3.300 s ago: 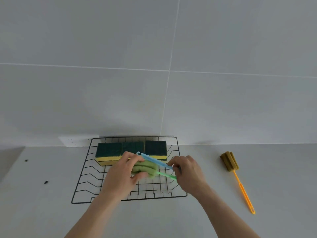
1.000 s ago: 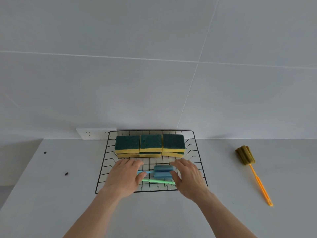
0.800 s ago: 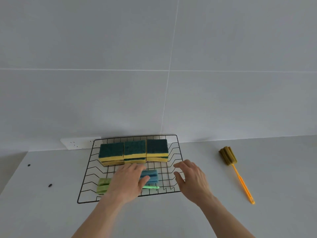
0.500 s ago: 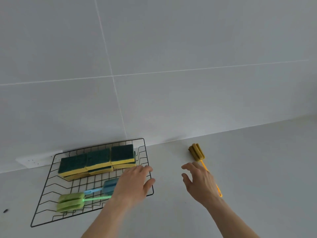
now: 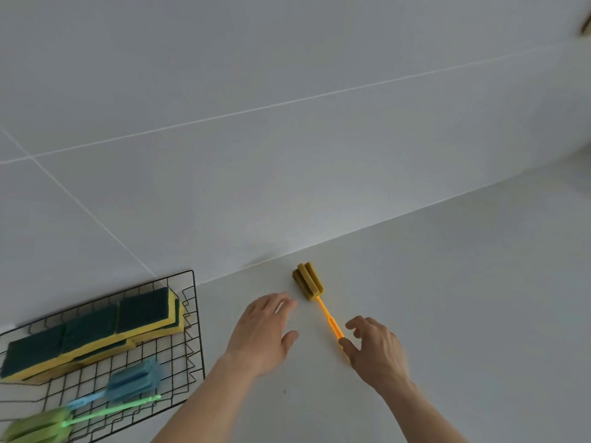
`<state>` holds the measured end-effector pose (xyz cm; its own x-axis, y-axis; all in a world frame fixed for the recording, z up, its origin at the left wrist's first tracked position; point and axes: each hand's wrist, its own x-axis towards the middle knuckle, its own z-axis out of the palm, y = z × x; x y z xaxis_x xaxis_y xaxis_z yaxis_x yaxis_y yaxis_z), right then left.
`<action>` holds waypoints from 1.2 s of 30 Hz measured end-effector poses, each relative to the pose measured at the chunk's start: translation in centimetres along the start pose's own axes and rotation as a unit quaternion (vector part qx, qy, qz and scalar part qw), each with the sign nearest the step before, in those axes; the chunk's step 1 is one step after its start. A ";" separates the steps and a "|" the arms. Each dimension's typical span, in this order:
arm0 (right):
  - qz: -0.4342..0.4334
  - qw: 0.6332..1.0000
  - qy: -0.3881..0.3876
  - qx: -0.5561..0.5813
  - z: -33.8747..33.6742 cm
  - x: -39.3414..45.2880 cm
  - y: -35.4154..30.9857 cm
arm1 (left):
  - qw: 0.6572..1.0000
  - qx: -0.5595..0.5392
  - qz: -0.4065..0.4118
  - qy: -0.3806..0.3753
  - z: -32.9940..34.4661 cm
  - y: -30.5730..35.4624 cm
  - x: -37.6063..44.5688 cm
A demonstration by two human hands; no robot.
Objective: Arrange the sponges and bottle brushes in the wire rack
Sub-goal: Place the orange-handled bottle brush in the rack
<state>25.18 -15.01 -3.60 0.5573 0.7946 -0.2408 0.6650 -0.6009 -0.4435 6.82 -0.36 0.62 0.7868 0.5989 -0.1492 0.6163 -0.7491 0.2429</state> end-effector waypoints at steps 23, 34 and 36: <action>-0.066 0.997 0.029 0.036 3.1 1.1 1.8 | 0.979 0.198 0.036 0.019 3.7 -0.2 7.1; -0.146 0.986 0.083 0.012 0.3 0.7 -3.8 | 0.986 0.098 0.067 0.113 -1.3 -5.5 -0.2; -0.174 0.981 0.086 0.003 0.1 0.4 -6.6 | 0.985 0.091 0.059 0.137 -2.7 -7.4 -2.2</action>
<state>21.00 -10.70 -0.93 0.3737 0.9246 0.0744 0.8272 -0.2959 -0.4777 0.40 4.64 1.69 0.8295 0.5405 0.1407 0.5373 -0.8410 0.0632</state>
